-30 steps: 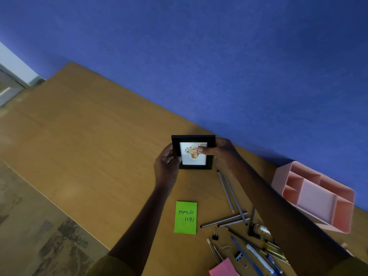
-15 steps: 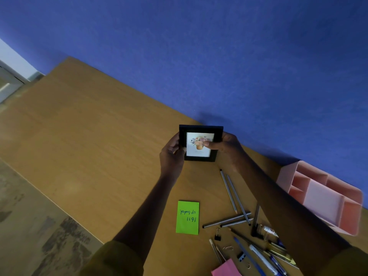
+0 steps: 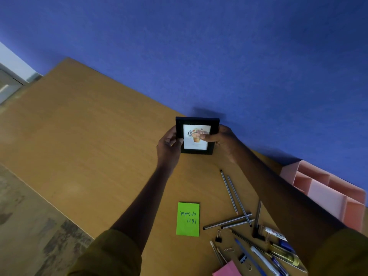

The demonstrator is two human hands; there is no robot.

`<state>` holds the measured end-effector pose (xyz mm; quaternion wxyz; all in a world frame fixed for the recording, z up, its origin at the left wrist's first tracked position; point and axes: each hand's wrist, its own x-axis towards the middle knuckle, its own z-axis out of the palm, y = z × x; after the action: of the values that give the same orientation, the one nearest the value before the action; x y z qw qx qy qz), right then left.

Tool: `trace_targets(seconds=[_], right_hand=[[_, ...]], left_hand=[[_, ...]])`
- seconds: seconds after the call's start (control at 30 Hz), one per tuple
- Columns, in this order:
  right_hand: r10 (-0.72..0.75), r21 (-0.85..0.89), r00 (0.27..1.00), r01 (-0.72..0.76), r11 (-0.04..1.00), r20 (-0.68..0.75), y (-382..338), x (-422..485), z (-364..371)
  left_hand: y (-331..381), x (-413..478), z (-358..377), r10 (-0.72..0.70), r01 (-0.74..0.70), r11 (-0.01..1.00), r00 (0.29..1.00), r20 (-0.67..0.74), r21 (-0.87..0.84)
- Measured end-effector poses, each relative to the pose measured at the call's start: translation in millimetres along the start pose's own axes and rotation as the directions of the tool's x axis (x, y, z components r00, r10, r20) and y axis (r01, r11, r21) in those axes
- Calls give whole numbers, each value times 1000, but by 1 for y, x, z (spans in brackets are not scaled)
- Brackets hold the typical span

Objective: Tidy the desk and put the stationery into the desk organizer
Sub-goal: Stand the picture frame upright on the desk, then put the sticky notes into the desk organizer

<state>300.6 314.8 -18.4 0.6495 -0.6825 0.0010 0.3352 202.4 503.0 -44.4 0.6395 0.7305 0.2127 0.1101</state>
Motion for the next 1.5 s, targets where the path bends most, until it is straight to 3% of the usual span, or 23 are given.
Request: trace_targets(seconds=[0.37,0.5,0.6,0.77,0.83,0.93,1.0,1.1,1.23,1.4,1.5], right_hand=[[-1,-55,998,-2,998,-60,7,-5,-3],[2,-106,978,-24,994,-207,21,-24,-9],[-27,-333,936,-98,938,-352,36,-53,-8],[16,-384,944,-149,911,-330,68,-127,-2],[70,-385,950,-189,903,-303,87,-158,1],[158,-370,943,-264,891,-292,117,-202,2],[196,-343,938,-292,893,-287,134,-229,1],[206,-314,939,-291,904,-277,151,-268,0],[206,-268,931,-289,919,-300,169,-317,-1],[185,-249,913,-286,925,-364,184,-360,-4],[166,-244,898,-282,928,-407,192,-378,-10]], left_hand=[[-14,-14,0,-74,72,996,997,34,51],[-26,-35,-3,-172,176,983,981,-91,48],[-35,-65,-5,-199,209,977,963,-181,35],[-46,-136,-9,-161,206,965,954,-254,163],[-53,-168,-10,-124,172,938,977,-173,300],[-64,-203,-15,-62,-8,836,992,109,549],[-70,-215,-21,-99,-121,727,956,278,676],[-68,-222,-29,-183,-257,539,894,410,802],[-66,-221,-32,-162,-341,443,879,448,829],[-55,-212,-29,-187,-329,403,884,429,854],[-54,-208,-31,-178,-308,439,891,418,844]])
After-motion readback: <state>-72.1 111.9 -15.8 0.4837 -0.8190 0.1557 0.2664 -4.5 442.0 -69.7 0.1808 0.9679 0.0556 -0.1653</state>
